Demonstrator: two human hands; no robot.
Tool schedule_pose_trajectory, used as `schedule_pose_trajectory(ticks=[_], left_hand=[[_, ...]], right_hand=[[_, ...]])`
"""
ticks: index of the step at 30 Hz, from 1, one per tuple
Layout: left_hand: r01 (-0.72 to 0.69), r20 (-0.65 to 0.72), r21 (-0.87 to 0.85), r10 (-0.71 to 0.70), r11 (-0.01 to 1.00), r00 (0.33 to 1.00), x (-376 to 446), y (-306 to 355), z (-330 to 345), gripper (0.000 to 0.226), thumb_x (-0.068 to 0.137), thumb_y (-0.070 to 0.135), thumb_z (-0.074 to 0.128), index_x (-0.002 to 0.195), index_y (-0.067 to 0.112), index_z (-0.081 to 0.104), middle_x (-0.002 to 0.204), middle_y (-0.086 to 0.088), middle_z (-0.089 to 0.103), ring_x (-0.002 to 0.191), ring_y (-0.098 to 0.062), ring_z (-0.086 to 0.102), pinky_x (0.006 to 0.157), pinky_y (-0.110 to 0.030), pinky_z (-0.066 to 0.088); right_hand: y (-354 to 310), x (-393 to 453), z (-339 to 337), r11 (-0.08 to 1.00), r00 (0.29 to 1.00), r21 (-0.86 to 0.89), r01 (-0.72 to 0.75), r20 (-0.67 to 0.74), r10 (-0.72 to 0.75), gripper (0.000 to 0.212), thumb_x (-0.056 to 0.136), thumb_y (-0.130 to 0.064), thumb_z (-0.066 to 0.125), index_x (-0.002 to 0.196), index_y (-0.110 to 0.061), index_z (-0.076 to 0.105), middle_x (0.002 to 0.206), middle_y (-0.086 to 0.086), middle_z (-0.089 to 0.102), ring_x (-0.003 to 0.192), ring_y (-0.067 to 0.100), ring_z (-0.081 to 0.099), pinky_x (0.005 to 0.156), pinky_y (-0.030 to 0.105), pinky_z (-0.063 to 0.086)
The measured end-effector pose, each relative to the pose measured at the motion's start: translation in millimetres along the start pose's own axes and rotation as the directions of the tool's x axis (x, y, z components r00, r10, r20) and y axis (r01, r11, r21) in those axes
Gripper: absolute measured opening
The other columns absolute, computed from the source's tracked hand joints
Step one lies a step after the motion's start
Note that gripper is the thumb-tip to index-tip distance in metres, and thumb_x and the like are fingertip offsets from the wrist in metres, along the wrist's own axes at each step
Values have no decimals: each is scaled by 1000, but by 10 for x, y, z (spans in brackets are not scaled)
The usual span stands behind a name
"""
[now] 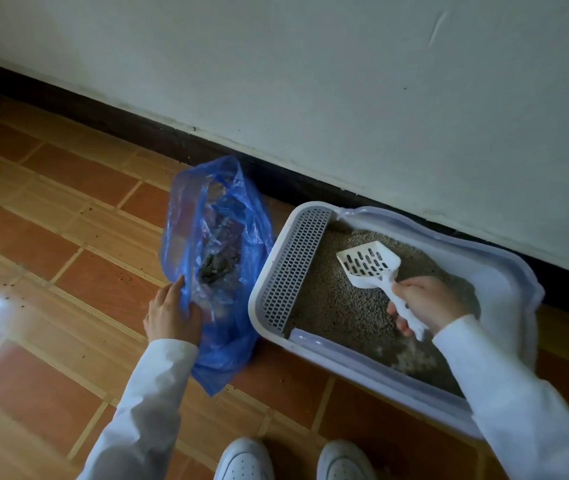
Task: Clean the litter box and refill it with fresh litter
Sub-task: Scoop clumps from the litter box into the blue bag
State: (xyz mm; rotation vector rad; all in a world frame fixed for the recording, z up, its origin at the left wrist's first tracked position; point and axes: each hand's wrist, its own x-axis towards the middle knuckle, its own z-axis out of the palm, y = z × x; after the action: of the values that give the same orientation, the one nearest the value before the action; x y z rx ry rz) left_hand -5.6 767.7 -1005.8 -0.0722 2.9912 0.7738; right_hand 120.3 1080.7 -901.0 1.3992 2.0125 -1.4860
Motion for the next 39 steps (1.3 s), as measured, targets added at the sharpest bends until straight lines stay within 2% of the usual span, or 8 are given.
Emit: schedule_pose_trajectory(ticks=[6, 10, 13, 19, 24, 27, 34, 39], left_hand=[[-130, -91, 79, 137, 988, 986, -104, 99, 57, 47, 77, 11, 58, 125, 10, 58, 131, -16, 52, 122, -41, 42, 103, -56, 31], [-232, -143, 110, 246, 966, 959, -140, 157, 122, 53, 66, -3, 70, 118, 7, 62, 139, -24, 40, 132, -45, 31, 112, -60, 15], [-327, -156, 154, 350, 932, 924, -142, 209, 139, 50, 66, -3, 71, 115, 5, 62, 142, -27, 35, 138, -45, 21, 112, -58, 5], [-543, -59, -6, 542, 840, 838, -169, 333, 231, 37, 76, 7, 54, 111, 3, 64, 133, -25, 47, 133, -44, 32, 107, -64, 25], [-623, 107, -94, 630, 777, 769, -247, 420, 290, 37, 88, 24, 43, 114, 7, 63, 125, -17, 55, 123, -37, 48, 102, -55, 39], [-647, 132, -96, 654, 757, 745, -259, 422, 301, 37, 87, 23, 44, 111, 5, 65, 117, -16, 60, 110, -36, 56, 94, -49, 48], [-630, 177, -104, 638, 769, 749, -257, 410, 294, 36, 87, 24, 45, 112, 6, 65, 114, -14, 62, 106, -33, 58, 92, -42, 48], [-625, 184, -114, 635, 772, 750, -252, 424, 280, 37, 86, 24, 44, 113, 8, 65, 115, -12, 61, 107, -32, 58, 93, -40, 47]], right_hand=[[-241, 251, 107, 996, 994, -35, -80, 71, 82, 36, 97, -20, 50, 73, 6, 60, 51, 11, 56, 38, 19, 46, 33, 18, 36], [-347, 343, 284, 989, 992, 107, -98, 90, 89, 25, 98, -13, 46, 100, 9, 57, 63, 15, 56, 41, 19, 43, 30, 15, 36], [-240, 394, 522, 981, 996, 175, -84, 46, 77, 30, 99, -17, 44, 99, 10, 56, 68, 16, 55, 43, 20, 44, 33, 19, 38], [15, 409, 895, 914, 1000, 404, -20, 5, 19, 11, 99, -17, 40, 96, -7, 44, 71, 14, 53, 37, 18, 42, 42, 24, 37], [69, 416, 898, 871, 999, 491, -32, 2, 35, 11, 100, -17, 39, 90, -11, 40, 68, 12, 48, 40, 17, 36, 40, 21, 32], [70, 415, 957, 889, 999, 457, -28, -20, 42, 6, 99, -14, 36, 97, -10, 40, 70, 11, 50, 42, 18, 39, 40, 23, 38], [134, 421, 931, 881, 998, 472, -24, -46, 51, 6, 99, -13, 36, 100, -11, 41, 69, 10, 49, 43, 19, 39, 43, 25, 38], [-101, 481, 806, 873, 988, 463, -152, 79, 130, 16, 100, -13, 37, 100, 1, 46, 66, 12, 43, 44, 16, 35, 37, 16, 32]])
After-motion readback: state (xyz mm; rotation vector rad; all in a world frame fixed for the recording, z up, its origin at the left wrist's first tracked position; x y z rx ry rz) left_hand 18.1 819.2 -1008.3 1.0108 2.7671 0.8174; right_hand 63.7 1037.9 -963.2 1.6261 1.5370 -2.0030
